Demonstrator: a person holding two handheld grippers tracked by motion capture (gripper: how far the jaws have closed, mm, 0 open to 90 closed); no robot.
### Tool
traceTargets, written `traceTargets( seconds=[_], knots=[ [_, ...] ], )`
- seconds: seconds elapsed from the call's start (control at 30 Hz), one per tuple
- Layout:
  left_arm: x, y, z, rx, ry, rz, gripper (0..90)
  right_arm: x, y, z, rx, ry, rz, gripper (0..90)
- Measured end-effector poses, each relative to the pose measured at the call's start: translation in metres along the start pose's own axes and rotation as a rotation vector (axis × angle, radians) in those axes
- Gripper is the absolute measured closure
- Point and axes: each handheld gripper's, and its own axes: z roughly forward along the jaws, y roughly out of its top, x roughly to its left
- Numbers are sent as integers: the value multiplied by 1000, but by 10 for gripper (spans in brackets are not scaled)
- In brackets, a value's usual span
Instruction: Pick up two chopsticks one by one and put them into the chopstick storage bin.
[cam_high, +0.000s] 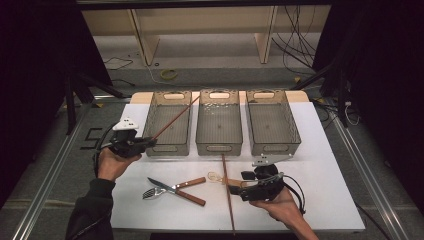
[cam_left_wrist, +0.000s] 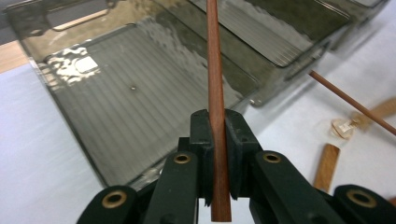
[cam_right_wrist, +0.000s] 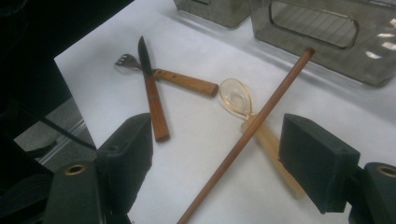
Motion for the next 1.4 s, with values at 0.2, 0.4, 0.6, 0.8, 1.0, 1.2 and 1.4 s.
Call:
traceTargets(
  seconds=[0.2, 0.4, 0.6, 0.8, 1.0, 1.2, 1.4],
  knots=[
    [14, 2, 7, 5, 25, -74, 829, 0, -1, -1, 3, 2, 4, 271],
    [27, 5, 20, 24, 37, -121, 828, 0, -2, 0, 4, 6, 7, 271],
    [37, 11, 28, 54, 70, -143, 829, 0, -4, 0, 6, 6, 7, 272],
    [45, 12, 39, 74, 72, -178, 828, 0, -4, 0, 7, 9, 4, 272],
    [48, 10, 48, 93, 80, -200, 828, -1, -4, 0, 5, 9, 8, 275],
    [50, 12, 53, 121, 85, -215, 826, -1, -4, 0, 8, 14, 8, 276],
    [52, 12, 59, 121, 111, -238, 713, -1, -4, 0, 9, 17, 11, 276]
  ],
)
